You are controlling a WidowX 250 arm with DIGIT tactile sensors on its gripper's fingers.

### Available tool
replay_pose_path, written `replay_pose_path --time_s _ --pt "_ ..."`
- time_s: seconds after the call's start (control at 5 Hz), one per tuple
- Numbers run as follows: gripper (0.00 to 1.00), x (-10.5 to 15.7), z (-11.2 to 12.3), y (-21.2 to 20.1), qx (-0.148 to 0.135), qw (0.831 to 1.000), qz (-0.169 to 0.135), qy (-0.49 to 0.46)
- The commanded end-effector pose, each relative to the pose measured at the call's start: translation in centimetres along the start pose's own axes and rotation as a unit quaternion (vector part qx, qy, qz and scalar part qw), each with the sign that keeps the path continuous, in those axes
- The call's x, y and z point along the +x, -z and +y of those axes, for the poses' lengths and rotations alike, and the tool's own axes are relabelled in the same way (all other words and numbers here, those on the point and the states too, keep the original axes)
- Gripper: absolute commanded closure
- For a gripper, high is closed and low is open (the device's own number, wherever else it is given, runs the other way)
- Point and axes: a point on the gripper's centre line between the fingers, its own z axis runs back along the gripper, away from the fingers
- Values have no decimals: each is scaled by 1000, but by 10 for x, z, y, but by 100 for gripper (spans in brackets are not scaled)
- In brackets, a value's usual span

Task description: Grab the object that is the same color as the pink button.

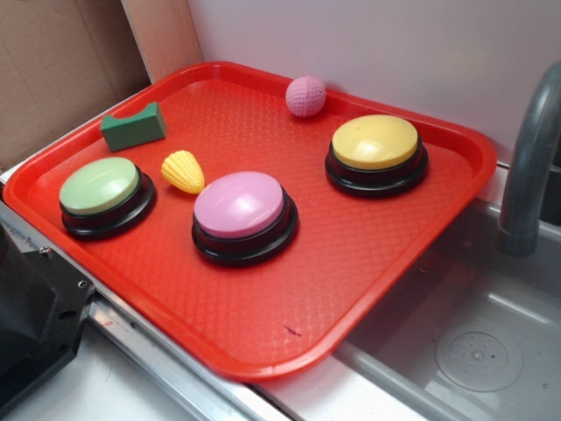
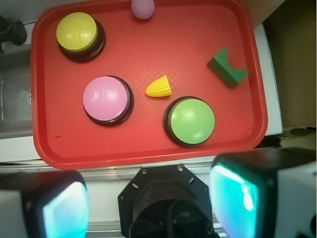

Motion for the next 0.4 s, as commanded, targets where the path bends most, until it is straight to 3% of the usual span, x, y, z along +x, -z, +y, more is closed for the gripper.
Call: replay_pose_path --time_s 0.0,0.2 --pt "0 0 0 0 0 1000 0 0" --pt "0 47 49 53 22 999 25 -38"
